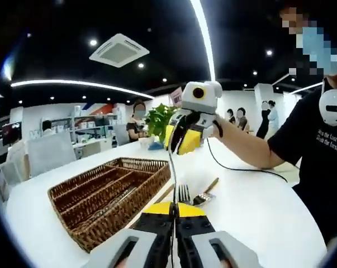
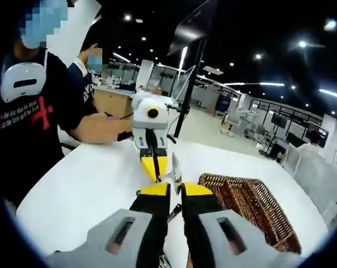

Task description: Arrange the knives, forks, and spoons in their matching storage slots by inserting each utensil handle-first until every utensil is classified and aligned in the correct compartment

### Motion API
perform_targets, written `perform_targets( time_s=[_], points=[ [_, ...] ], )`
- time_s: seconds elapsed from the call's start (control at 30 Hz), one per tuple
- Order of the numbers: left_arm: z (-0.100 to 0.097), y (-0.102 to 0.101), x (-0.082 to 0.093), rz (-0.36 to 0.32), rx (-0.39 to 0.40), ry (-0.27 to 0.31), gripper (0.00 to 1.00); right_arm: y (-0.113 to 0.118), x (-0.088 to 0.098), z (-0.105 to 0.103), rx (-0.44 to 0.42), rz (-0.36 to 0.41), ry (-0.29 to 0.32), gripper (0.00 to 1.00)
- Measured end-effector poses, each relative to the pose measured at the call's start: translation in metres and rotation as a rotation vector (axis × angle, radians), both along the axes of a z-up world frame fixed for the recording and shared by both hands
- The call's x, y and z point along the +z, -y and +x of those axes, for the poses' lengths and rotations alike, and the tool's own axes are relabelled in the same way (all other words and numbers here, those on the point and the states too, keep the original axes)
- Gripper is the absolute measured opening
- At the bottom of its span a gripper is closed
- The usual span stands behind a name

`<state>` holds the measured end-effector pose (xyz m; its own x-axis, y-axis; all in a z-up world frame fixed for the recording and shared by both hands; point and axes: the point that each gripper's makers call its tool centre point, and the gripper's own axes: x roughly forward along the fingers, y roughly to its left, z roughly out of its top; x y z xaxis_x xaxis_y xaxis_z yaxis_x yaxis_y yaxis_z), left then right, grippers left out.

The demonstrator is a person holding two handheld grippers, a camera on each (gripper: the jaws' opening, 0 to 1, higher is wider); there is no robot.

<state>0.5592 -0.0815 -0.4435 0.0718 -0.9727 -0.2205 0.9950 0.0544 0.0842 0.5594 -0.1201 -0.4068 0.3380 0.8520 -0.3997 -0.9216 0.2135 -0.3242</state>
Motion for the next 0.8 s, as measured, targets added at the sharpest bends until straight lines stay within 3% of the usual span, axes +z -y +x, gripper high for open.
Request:
perform_targets(
  time_s=[0.1, 0.2, 0.23, 0.37, 0.5, 0.57, 0.63, 0.8],
  points=[
    [0.000, -0.004, -0.001, 0.009, -0.011, -0.004, 0.00, -0.003, 0.001, -0.004, 0.017, -0.005, 0.021, 0.14],
    [-0.003, -0.009, -0.002, 0.024, -0.028, -0.008, 0.00, -0.004, 0.005, -0.002, 0.011, 0.005, 0.027, 0.08],
    [-0.004, -0.012, -0.007, 0.058, -0.034, -0.006, 0.00, -0.004, 0.006, -0.001, 0.004, 0.011, 0.031, 0.08],
    [-0.002, -0.013, -0.014, 0.094, -0.025, -0.008, 0.00, -0.005, 0.007, -0.001, 0.001, 0.014, 0.029, 0.13],
    [-0.002, -0.014, -0.018, 0.115, -0.023, -0.010, 0.00, -0.011, 0.004, -0.001, 0.009, 0.009, 0.032, 0.04],
    [0.001, -0.015, -0.019, 0.120, -0.010, 0.000, 0.00, -0.010, 0.003, 0.005, -0.030, 0.016, 0.025, 0.03],
    [0.005, -0.015, -0.016, 0.099, 0.010, 0.004, 0.00, -0.007, 0.010, 0.017, -0.099, 0.070, 0.028, 0.01],
    [0.009, -0.007, -0.024, 0.122, 0.031, 0.038, 0.01, -0.004, 0.004, 0.019, -0.104, 0.040, 0.030, 0.00]
  ],
)
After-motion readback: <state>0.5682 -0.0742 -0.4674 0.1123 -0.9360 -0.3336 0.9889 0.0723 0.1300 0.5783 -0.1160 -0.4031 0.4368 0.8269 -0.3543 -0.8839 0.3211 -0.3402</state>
